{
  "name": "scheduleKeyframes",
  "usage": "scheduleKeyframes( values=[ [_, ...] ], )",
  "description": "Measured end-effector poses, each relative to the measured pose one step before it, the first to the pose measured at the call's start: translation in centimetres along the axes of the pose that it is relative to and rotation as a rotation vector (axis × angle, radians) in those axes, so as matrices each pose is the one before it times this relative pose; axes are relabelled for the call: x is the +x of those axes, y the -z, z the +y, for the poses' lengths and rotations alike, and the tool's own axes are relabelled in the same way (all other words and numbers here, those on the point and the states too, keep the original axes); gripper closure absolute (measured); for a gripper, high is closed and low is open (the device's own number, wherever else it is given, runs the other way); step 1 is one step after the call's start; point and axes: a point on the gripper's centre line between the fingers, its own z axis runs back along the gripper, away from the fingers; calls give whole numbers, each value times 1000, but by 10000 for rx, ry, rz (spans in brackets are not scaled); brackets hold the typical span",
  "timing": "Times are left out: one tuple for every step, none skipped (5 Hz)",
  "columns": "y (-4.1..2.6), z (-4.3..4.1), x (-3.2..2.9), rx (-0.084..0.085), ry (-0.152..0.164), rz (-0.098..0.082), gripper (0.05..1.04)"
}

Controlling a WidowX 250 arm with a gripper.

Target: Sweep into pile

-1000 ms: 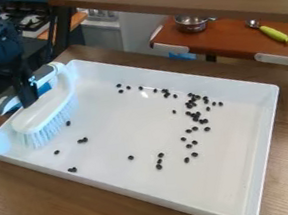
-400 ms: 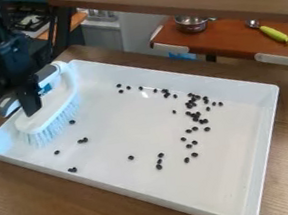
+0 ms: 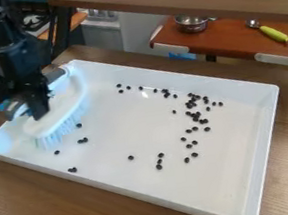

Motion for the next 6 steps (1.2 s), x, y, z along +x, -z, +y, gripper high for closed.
scheduleKeyframes(
  values=[
    [166, -2012, 260, -436, -232, 274, 591],
    [228, -2216, 184, -436, -209, 254, 591],
    [534, -3009, -77, -175, 88, 45, 591],
    [598, -2896, 0, -123, 148, -86, 591],
    [778, -3959, -179, -138, 413, -25, 591],
    [506, -2782, 275, -246, -81, -60, 591]
  ],
)
